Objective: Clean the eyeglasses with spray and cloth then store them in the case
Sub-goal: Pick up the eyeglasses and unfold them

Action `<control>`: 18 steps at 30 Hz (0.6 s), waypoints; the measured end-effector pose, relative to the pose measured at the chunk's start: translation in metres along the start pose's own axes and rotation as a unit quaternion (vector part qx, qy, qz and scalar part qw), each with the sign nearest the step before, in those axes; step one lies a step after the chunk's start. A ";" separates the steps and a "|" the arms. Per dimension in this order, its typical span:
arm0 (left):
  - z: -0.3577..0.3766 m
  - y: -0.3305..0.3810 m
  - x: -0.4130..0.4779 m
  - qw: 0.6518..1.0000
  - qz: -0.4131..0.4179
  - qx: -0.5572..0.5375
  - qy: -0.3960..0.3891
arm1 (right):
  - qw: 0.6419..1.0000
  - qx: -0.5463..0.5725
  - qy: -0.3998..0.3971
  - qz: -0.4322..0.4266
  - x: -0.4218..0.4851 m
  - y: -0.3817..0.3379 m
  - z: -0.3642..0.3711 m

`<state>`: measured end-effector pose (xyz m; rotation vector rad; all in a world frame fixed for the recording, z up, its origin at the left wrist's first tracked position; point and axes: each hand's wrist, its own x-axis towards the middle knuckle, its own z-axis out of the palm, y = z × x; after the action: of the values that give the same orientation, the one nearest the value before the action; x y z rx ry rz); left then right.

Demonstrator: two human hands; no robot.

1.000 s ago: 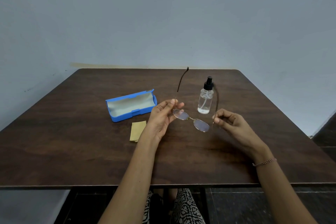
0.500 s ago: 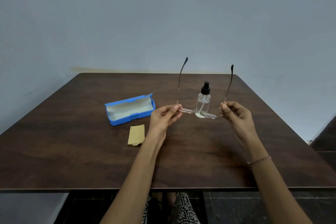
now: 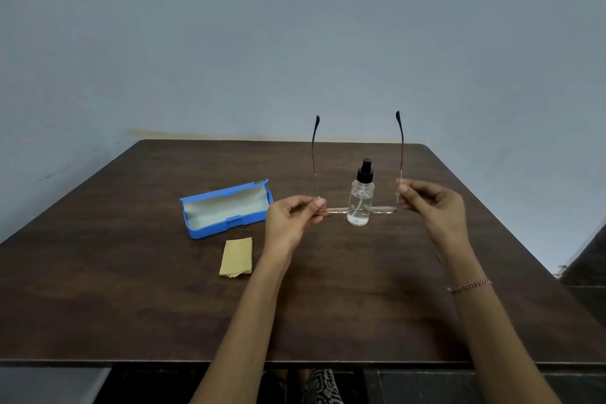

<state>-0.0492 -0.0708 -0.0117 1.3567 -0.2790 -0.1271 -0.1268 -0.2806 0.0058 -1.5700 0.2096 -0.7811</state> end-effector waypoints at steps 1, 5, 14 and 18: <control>-0.004 -0.002 -0.002 1.000 -0.004 0.016 0.011 | 1.000 -0.002 -0.003 0.004 -0.005 0.003 0.002; -0.023 -0.004 -0.007 0.994 -0.042 0.084 0.057 | 0.999 -0.033 -0.020 0.032 -0.018 0.011 0.016; -0.055 0.011 -0.017 0.948 -0.114 0.289 0.063 | 0.982 -0.104 -0.085 0.136 -0.029 0.022 0.044; -0.055 0.010 -0.007 0.914 -0.145 0.377 0.039 | 0.968 -0.090 -0.094 0.216 -0.027 0.029 0.050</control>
<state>-0.0423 -0.0152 -0.0126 2.1675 -0.0457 -0.2265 -0.1088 -0.2304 -0.0289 -1.6766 0.4763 -0.2756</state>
